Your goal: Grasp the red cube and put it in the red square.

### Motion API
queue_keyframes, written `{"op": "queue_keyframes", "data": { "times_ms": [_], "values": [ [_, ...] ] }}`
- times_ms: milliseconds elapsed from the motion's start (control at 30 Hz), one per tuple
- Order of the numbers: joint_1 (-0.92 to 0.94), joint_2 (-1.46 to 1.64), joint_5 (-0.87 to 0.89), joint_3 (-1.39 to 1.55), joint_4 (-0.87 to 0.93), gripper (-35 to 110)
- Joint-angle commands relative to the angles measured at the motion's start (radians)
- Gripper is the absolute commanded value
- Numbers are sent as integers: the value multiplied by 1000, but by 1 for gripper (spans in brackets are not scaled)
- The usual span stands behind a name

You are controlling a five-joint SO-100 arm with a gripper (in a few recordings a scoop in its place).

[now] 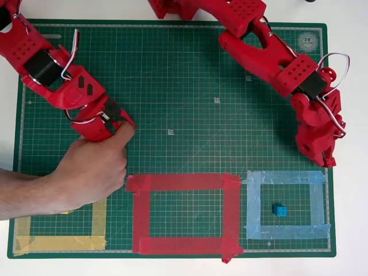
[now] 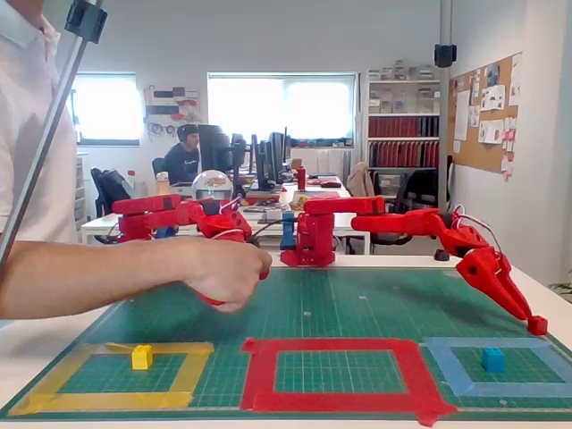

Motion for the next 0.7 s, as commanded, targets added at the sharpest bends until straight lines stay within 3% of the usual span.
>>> {"op": "queue_keyframes", "data": {
  "times_ms": [0, 667],
  "values": [
    [-40, 44, -29, -37, 21, 11],
    [-35, 32, -21, -83, -25, 15]
  ]
}}
